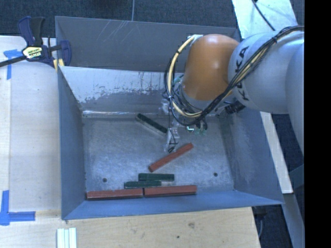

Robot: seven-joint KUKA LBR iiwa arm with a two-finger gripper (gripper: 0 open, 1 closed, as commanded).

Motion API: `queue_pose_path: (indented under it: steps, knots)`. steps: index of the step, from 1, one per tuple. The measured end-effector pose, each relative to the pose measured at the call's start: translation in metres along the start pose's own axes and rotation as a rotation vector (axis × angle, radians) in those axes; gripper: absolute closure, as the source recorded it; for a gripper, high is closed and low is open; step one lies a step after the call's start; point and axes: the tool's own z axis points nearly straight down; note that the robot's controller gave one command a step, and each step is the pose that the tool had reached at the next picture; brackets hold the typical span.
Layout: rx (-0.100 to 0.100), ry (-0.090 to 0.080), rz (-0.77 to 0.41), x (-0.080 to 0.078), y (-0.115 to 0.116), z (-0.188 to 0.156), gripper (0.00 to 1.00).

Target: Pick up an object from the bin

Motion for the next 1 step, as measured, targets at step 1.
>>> queue_pose_path:
  steps: [1]
  knots:
    - [-0.002, 0.000, 0.177, 0.0079, -0.0189, 0.0609, 0.00]
